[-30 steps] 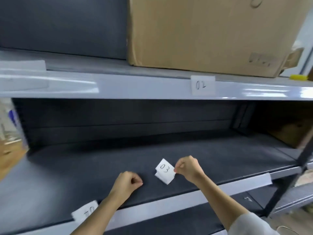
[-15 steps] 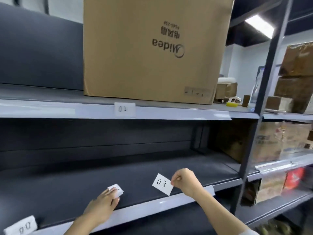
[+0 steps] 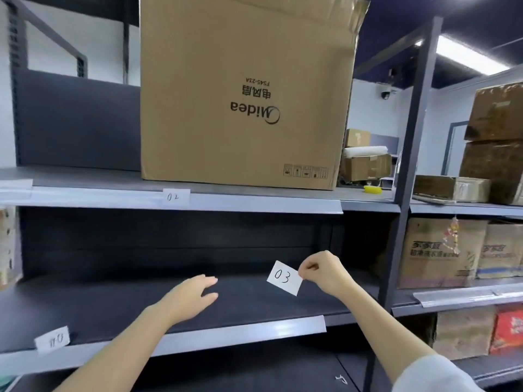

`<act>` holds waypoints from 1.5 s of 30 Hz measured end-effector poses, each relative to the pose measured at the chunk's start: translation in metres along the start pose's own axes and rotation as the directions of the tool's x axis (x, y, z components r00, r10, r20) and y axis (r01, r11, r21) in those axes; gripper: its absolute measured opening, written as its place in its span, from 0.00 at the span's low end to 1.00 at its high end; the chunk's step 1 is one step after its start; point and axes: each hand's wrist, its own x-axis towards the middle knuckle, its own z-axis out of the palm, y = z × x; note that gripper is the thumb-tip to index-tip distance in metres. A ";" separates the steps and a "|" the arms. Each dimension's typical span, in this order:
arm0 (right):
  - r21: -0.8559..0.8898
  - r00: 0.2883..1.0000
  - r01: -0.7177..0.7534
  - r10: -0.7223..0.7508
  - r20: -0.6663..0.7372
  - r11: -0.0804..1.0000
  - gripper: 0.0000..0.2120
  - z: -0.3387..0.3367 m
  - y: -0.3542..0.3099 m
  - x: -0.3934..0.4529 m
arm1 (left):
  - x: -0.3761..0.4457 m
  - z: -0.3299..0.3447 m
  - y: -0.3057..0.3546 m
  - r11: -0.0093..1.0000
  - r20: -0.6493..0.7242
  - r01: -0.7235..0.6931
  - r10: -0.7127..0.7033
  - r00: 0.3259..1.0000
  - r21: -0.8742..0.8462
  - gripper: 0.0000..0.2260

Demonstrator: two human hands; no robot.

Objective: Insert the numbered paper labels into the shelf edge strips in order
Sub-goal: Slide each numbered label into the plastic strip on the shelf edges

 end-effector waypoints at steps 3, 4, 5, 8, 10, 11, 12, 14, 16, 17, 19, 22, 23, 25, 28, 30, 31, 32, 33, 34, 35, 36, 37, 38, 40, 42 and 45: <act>0.001 0.999 0.013 -0.013 -0.049 1.000 0.10 -0.019 -0.001 0.008 | 0.016 -0.022 0.022 0.998 -0.089 -0.061 0.063 0.994 0.026 0.20; -0.004 0.998 0.018 -0.018 -0.067 1.000 0.09 -0.026 -0.002 0.012 | 0.022 -0.028 0.028 0.996 -0.104 -0.079 0.082 0.991 0.031 0.20; -0.013 0.996 0.024 -0.025 -0.083 1.000 0.07 -0.033 -0.003 0.018 | 0.030 -0.033 0.034 0.994 -0.104 -0.095 0.099 0.990 0.046 0.20; -0.047 0.990 0.043 -0.049 -0.129 0.998 0.05 -0.052 -0.004 0.038 | 0.055 -0.048 0.052 0.981 -0.111 -0.148 0.162 0.981 0.125 0.20; -0.053 0.985 0.065 -0.072 -0.157 0.996 0.05 -0.064 -0.003 0.056 | 0.071 -0.058 0.069 0.976 -0.163 -0.188 0.205 0.965 0.113 0.20; -0.053 0.983 0.074 -0.082 -0.164 0.996 0.05 -0.069 -0.003 0.066 | 0.078 -0.062 0.079 0.971 -0.191 -0.212 0.230 0.954 0.109 0.19; -0.050 0.982 0.081 -0.088 -0.167 0.996 0.05 -0.072 -0.002 0.076 | 0.085 -0.064 0.088 0.964 -0.214 -0.234 0.256 0.943 0.123 0.19; -0.040 0.981 0.100 -0.105 -0.164 0.994 0.05 -0.078 0.001 0.096 | 0.101 -0.066 0.103 0.951 -0.250 -0.263 0.298 0.921 0.164 0.17; -0.035 0.977 0.140 -0.144 -0.156 0.990 0.05 -0.086 0.005 0.119 | 0.121 -0.067 0.113 0.948 -0.317 -0.268 0.311 0.896 0.174 0.17; -0.033 0.974 0.164 -0.167 -0.151 0.986 0.06 -0.089 0.006 0.131 | 0.130 -0.068 0.117 0.948 -0.358 -0.263 0.312 0.880 0.179 0.16; -0.043 0.963 0.223 -0.227 -0.144 0.974 0.14 -0.098 0.006 0.154 | 0.148 -0.069 0.124 0.952 -0.434 -0.239 0.301 0.849 0.192 0.14; -0.047 0.954 0.278 -0.282 -0.102 0.959 0.15 -0.108 0.006 0.187 | 0.173 -0.073 0.133 0.955 -0.459 -0.209 0.285 0.842 0.209 0.12; -0.050 0.952 0.291 -0.294 -0.083 0.955 0.12 -0.110 0.006 0.198 | 0.179 -0.073 0.135 0.957 -0.453 -0.202 0.277 0.847 0.209 0.12; -0.051 0.944 0.320 -0.322 -0.068 0.946 0.06 -0.114 0.006 0.217 | 0.188 -0.069 0.137 0.955 -0.439 -0.198 0.279 0.854 0.221 0.10; -0.083 0.941 0.334 -0.338 -0.035 0.939 0.05 -0.113 0.008 0.233 | 0.193 -0.066 0.139 0.948 -0.424 -0.219 0.300 0.854 0.230 0.09; -0.083 0.938 0.345 -0.347 -0.007 0.935 0.11 -0.113 0.010 0.238 | 0.196 -0.068 0.139 0.947 -0.420 -0.226 0.304 0.855 0.227 0.07; -0.080 0.935 0.354 -0.355 0.003 0.932 0.13 -0.113 0.010 0.238 | 0.198 -0.070 0.139 0.947 -0.411 -0.225 0.304 0.859 0.230 0.07; -0.083 0.932 0.363 -0.364 0.011 0.928 0.12 -0.113 0.011 0.240 | 0.198 -0.072 0.140 0.947 -0.396 -0.223 0.300 0.868 0.230 0.06; -0.087 0.928 0.372 -0.372 0.011 0.924 0.09 -0.114 0.010 0.241 | 0.199 -0.074 0.140 0.949 -0.382 -0.223 0.296 0.876 0.224 0.05; -0.092 0.926 0.377 -0.377 0.009 0.922 0.07 -0.114 0.009 0.242 | 0.199 -0.075 0.141 0.951 -0.369 -0.221 0.289 0.883 0.214 0.05; -0.098 0.924 0.380 -0.381 0.008 0.920 0.07 -0.114 0.007 0.244 | 0.198 -0.076 0.142 0.954 -0.362 -0.219 0.282 0.889 0.204 0.04; -0.102 0.924 0.381 -0.382 0.016 0.919 0.07 -0.114 0.006 0.245 | 0.198 -0.077 0.144 0.957 -0.360 -0.214 0.273 0.892 0.196 0.03; -0.103 0.921 0.388 -0.388 0.028 0.916 0.07 -0.115 0.004 0.245 | 0.197 -0.077 0.146 0.960 -0.364 -0.207 0.265 0.893 0.191 0.03; -0.105 0.918 0.396 -0.394 0.041 0.912 0.07 -0.115 0.002 0.244 | 0.197 -0.078 0.148 0.962 -0.369 -0.197 0.256 0.893 0.190 0.04; -0.117 0.912 0.410 -0.407 0.051 0.904 0.06 -0.114 0.001 0.243 | 0.197 -0.080 0.151 0.963 -0.367 -0.177 0.243 0.898 0.204 0.04; -0.114 0.908 0.420 -0.417 0.051 0.901 0.06 -0.112 0.003 0.244 | 0.197 -0.082 0.153 0.962 -0.351 -0.165 0.235 0.906 0.218 0.04; -0.111 0.909 0.418 -0.414 0.052 0.902 0.06 -0.111 0.005 0.243 | 0.196 -0.083 0.155 0.960 -0.341 -0.160 0.233 0.911 0.230 0.05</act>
